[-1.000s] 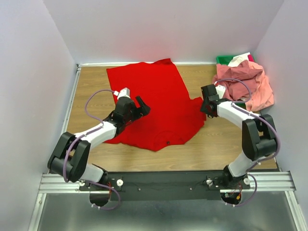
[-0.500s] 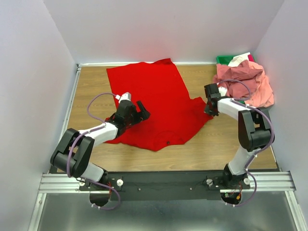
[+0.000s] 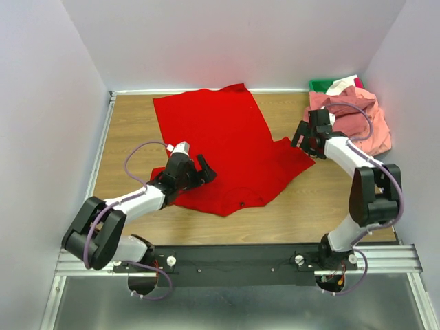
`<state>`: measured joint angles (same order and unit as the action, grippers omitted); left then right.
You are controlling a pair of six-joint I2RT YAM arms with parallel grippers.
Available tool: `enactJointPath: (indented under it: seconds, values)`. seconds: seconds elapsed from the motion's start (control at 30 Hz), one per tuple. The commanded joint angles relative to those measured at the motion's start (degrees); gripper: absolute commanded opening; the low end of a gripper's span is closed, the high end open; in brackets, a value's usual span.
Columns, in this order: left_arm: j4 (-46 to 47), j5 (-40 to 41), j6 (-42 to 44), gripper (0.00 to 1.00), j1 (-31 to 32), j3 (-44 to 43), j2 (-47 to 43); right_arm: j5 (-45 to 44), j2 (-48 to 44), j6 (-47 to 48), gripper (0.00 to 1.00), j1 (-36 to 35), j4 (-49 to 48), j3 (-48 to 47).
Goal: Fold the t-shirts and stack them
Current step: Flatten the tshirt out
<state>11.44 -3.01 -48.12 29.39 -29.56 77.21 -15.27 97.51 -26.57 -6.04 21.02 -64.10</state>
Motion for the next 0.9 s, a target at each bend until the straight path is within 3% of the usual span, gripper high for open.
enactJointPath:
  seconds: [0.0, 0.2, 0.37, 0.47, 0.7, 0.87]
  values:
    - [-3.87, 5.35, 1.0, 0.99, 0.32, -4.16, -2.59, 13.05, -7.49, -0.23, 1.0, -2.47, -0.35, 4.49]
    - [-8.36, 11.0, 4.96, 0.99, -2.04, -18.3, 4.41, 14.03, -13.13, -4.36, 1.0, -8.35, -4.39, 13.1]
    - [-9.07, 0.92, 10.14, 0.99, -9.68, -30.27, 16.55, 17.46, -10.16, -4.02, 1.0, -9.51, -6.16, 15.14]
    - [-13.01, -1.39, 11.11, 0.99, -12.51, -40.04, 28.42, 15.53, -5.33, -4.11, 1.0, -9.51, -6.25, 13.04]
    - [-13.29, -1.65, 10.33, 0.99, -12.78, -40.58, 35.64, 12.72, 1.97, -1.39, 1.0, -9.43, -5.64, 7.68]
    - [-9.88, -3.59, 8.4, 0.99, -12.07, -31.04, 32.15, 9.65, 7.06, -0.24, 1.0, -9.16, -4.14, 0.49]
